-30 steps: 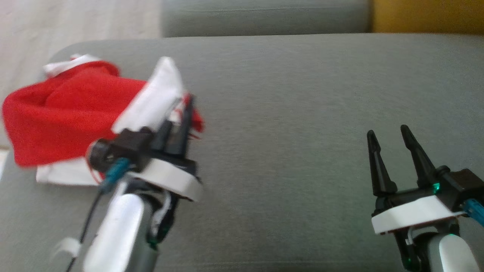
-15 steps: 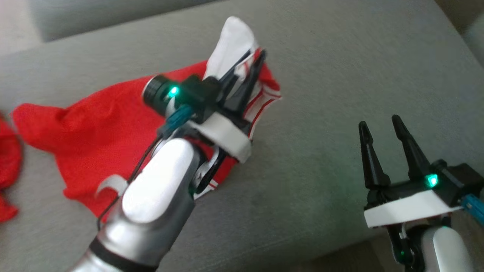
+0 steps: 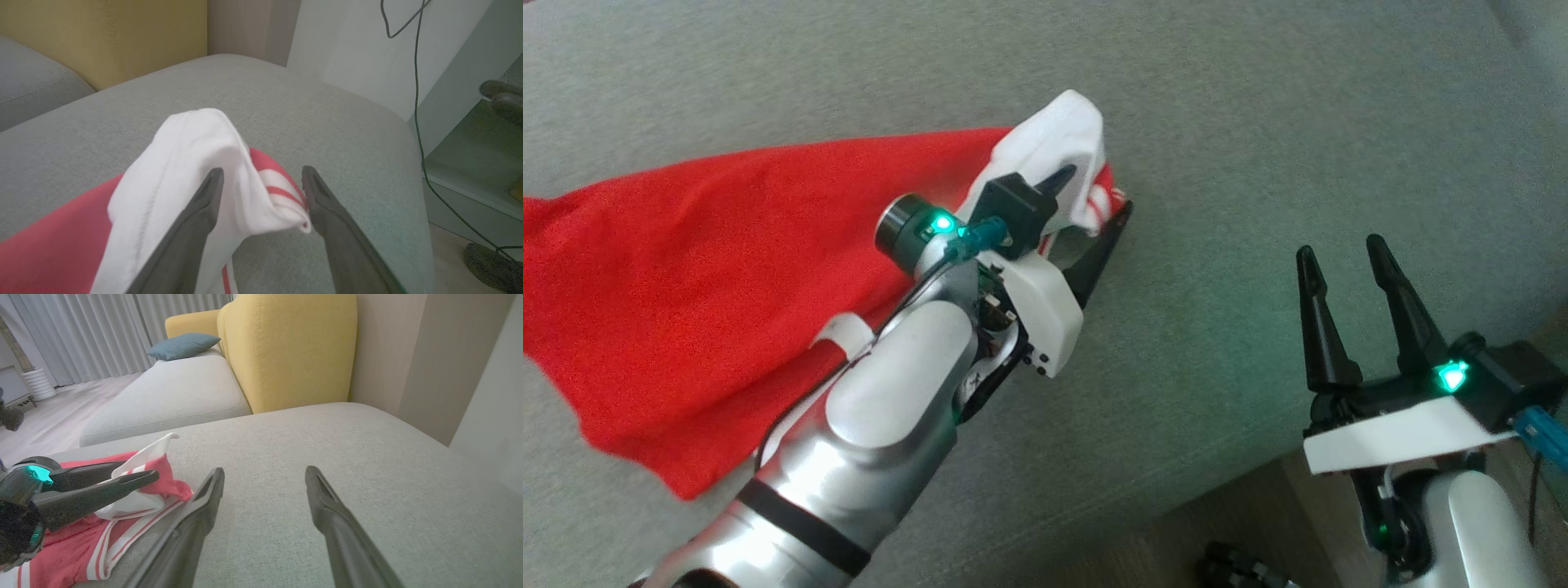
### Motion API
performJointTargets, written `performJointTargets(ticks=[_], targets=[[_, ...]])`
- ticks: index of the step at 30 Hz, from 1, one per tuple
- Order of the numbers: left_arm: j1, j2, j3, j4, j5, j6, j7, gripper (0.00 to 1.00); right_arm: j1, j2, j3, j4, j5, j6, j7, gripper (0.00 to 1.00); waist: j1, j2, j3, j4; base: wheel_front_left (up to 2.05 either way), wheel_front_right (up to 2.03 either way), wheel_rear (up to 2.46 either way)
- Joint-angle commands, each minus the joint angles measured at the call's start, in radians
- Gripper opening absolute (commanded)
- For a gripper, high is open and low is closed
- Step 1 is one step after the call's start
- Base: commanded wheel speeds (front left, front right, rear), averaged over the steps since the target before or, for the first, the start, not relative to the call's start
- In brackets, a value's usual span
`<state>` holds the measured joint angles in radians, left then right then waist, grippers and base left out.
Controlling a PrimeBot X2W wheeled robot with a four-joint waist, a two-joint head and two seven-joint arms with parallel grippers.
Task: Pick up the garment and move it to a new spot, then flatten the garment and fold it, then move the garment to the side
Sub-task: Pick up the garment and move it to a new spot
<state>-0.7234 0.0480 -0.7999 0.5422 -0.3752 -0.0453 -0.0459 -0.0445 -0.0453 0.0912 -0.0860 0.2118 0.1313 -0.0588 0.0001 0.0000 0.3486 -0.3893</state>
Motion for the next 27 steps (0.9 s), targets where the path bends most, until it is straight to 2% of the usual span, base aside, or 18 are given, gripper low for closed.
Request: performJointTargets(ticks=[1, 6, 10, 14, 18, 23, 27], targets=[[-0.047, 0.002, 0.017, -0.036, 0.003, -0.002, -0.018, 1.00, -0.031, -0.005, 0.020, -0.029, 0.006, -0.001, -0.010, 1.00, -0.0001, 0.0000, -0.009, 0.022, 0.00, 0.00, 0.00], [-0.011, 0.015, 0.004, -0.071, 0.030, 0.026, -0.114, 1.00, -0.036, -0.005, 0.013, -0.017, -0.017, -0.001, -0.003, 1.00, -0.0001, 0.0000, -0.051, 0.091, 0.00, 0.00, 0.00], [0.046, 0.058, 0.039, -0.129, 0.041, 0.087, -0.180, 1.00, -0.030, -0.005, -0.002, -0.019, -0.038, -0.001, 0.012, 1.00, -0.0001, 0.0000, -0.091, 0.160, 0.00, 0.00, 0.00], [0.133, 0.130, 0.142, -0.190, 0.029, 0.178, -0.211, 1.00, -0.020, -0.005, -0.017, -0.025, -0.054, -0.001, 0.031, 1.00, -0.0001, 0.0000, -0.129, 0.244, 0.00, 0.00, 0.00], [0.206, 0.181, 0.247, -0.263, 0.025, 0.230, -0.215, 1.00, -0.013, -0.005, -0.028, -0.036, -0.065, -0.001, 0.044, 1.00, -0.0001, 0.0000, -0.145, 0.306, 0.00, 0.00, 0.00], [0.290, 0.220, 0.362, -0.337, 0.030, 0.261, -0.215, 1.00, -0.009, -0.005, -0.040, -0.043, -0.074, -0.001, 0.056, 1.00, -0.0001, 0.0000, -0.160, 0.356, 0.00, 0.00, 0.00], [0.377, 0.244, 0.461, -0.382, 0.034, 0.267, -0.216, 1.00, 0.002, -0.005, -0.050, -0.039, -0.082, -0.001, 0.065, 1.00, -0.0001, 0.0000, -0.182, 0.392, 0.00, 0.00, 0.00]])
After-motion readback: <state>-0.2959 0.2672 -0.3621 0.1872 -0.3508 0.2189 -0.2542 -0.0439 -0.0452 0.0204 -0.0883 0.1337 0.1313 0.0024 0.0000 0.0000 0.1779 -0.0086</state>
